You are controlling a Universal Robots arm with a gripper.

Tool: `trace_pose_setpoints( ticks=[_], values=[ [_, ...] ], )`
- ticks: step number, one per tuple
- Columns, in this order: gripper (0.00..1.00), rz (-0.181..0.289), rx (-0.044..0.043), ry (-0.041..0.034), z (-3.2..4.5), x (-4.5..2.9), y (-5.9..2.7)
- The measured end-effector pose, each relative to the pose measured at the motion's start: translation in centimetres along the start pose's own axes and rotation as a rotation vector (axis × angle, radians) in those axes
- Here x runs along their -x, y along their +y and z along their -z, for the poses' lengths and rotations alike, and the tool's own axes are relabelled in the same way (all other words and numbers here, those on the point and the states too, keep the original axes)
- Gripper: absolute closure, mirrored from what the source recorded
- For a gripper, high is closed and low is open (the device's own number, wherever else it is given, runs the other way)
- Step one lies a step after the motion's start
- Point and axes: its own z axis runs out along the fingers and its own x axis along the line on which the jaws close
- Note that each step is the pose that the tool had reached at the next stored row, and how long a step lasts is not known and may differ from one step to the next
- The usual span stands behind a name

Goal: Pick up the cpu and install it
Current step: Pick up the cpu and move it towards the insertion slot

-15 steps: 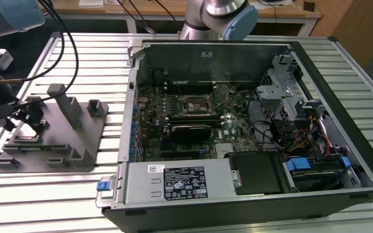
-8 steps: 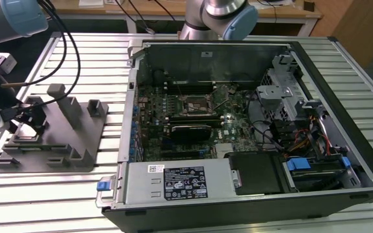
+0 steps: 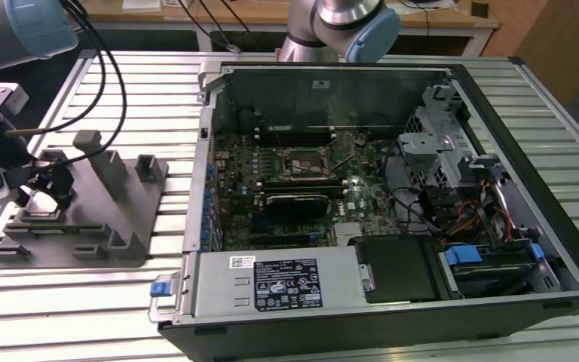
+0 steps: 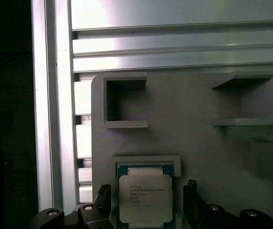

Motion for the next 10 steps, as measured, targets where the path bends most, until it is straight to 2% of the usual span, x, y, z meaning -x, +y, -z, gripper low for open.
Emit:
trace_pose_setpoints(
  ticks=[10],
  values=[
    [0.29,0.0,0.0004,-0.0001,-0.18,0.05,0.14]
  ],
)
